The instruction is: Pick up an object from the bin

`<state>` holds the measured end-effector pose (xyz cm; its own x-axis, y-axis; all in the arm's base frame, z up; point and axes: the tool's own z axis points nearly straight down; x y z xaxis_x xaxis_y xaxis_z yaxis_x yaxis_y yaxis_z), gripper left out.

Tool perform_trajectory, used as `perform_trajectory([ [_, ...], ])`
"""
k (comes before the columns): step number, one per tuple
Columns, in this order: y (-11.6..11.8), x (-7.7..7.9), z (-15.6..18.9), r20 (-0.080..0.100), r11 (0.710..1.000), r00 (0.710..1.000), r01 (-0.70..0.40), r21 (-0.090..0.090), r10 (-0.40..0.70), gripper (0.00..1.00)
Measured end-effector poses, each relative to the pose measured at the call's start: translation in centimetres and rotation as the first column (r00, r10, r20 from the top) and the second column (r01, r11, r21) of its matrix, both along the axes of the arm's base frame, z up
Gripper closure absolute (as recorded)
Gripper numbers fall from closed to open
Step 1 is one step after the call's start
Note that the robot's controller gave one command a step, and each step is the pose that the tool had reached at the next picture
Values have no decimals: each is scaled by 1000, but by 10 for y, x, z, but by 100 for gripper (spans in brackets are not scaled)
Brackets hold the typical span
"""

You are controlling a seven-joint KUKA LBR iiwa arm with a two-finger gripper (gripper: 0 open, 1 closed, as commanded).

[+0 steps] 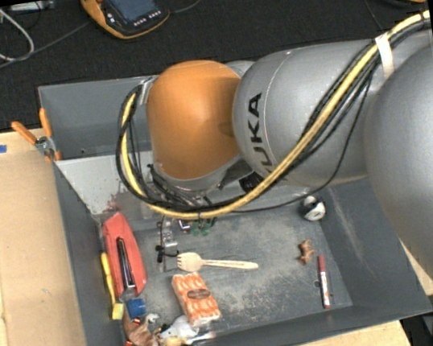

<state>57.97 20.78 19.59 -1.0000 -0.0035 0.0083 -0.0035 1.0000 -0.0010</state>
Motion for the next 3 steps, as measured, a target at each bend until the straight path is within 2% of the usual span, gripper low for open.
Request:
perform_trajectory([
  [1,-1,2,5,8,1000,1000,5,1,-5,0],
  [2,-46,-3,-58,8,992,992,-123,2,123,0],
  [3,-91,-12,-61,12,996,996,-86,3,86,0],
])
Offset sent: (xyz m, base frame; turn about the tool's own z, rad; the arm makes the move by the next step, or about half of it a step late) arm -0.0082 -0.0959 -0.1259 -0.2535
